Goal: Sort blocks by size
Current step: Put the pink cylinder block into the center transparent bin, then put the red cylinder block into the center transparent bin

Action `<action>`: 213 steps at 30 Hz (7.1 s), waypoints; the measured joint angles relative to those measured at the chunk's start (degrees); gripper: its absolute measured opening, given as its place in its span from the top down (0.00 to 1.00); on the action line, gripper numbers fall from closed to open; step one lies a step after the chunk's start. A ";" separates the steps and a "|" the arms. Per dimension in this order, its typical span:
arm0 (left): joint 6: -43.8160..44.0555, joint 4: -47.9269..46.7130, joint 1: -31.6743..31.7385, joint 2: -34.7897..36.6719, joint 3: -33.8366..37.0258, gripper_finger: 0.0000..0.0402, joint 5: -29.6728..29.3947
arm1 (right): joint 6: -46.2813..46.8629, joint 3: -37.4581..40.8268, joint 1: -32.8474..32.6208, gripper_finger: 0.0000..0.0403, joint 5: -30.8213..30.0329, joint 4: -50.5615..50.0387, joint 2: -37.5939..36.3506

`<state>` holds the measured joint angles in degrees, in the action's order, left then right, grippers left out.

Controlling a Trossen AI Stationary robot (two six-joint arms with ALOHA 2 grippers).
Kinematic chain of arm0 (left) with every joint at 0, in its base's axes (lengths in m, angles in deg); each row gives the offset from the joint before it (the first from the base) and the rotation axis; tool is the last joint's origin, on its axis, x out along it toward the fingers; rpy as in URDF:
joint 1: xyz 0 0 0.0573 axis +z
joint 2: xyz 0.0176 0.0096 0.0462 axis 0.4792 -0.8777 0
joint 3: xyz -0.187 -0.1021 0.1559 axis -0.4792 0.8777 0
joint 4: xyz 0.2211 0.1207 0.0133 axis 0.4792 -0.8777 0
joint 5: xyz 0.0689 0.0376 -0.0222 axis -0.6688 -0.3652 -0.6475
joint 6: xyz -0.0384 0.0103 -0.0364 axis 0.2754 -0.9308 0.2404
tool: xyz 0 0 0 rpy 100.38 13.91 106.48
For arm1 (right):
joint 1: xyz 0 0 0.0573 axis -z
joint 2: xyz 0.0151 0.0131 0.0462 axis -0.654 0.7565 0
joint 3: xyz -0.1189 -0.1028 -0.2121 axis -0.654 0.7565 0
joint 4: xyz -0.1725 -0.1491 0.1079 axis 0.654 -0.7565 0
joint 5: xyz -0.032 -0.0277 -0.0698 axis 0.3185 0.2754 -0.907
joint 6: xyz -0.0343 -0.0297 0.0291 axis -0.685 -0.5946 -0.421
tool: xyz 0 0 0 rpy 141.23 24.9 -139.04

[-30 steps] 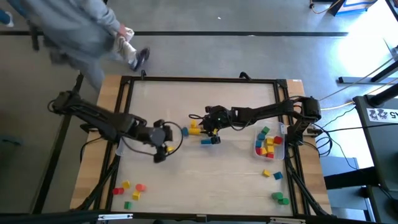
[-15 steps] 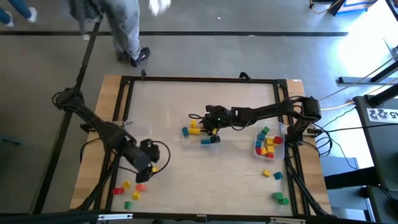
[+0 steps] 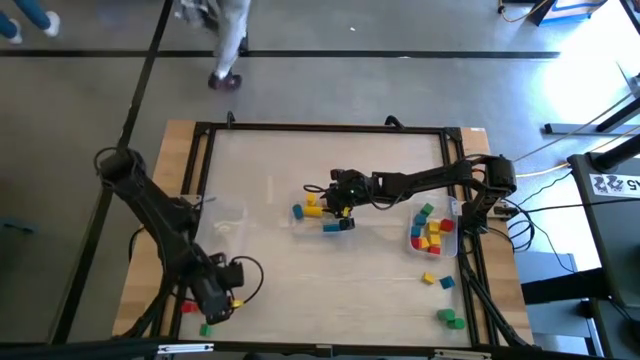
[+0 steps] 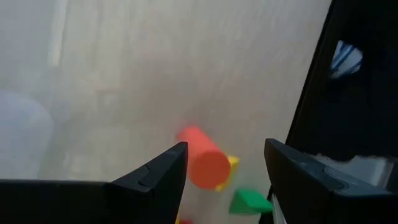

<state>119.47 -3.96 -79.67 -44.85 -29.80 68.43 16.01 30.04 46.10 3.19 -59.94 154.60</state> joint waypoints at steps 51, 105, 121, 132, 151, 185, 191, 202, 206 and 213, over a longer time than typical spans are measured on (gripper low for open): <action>-14.35 -0.12 13.59 -3.88 0.28 0.68 -1.09 | -0.28 0.01 -1.22 0.55 2.89 -20.76 -11.53; -48.46 23.22 46.65 -3.91 -0.20 0.51 -9.49 | 5.38 7.37 -14.99 0.55 -16.61 -30.71 -17.79; -37.86 1.99 36.20 3.75 -6.38 0.50 -4.98 | 5.65 7.37 -14.99 0.55 -16.59 -28.53 -17.81; -20.17 -6.42 21.49 6.37 -6.45 0.50 0.05 | 4.81 7.34 -14.99 0.55 -16.59 -25.89 -17.81; 5.86 -9.04 0.18 6.22 -3.19 0.50 0.82 | 4.56 7.32 -14.99 0.55 -16.98 -23.05 -17.81; 10.76 -8.91 -17.83 -6.32 -3.28 0.50 9.24 | 2.78 7.32 -14.99 0.55 -18.10 -23.04 -17.79; 10.97 -9.25 -17.91 -8.33 -3.48 0.50 9.64 | 2.78 7.32 -14.99 0.55 -18.09 -23.03 -17.79; 11.84 -10.75 -17.91 -8.20 -3.67 0.50 9.15 | 2.84 7.32 -14.99 0.55 -18.08 -23.02 -17.79; 11.52 -11.10 -17.93 -7.61 -4.39 0.50 8.98 | 2.86 7.32 -14.99 0.55 -18.08 -23.02 -17.79; 13.69 -12.94 -17.93 -3.53 -4.85 0.50 8.77 | 2.89 7.32 -14.99 0.55 -18.08 -23.01 -17.79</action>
<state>133.15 -16.90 -97.60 -48.38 -34.66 77.20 18.90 37.36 31.11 -14.88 -82.95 136.81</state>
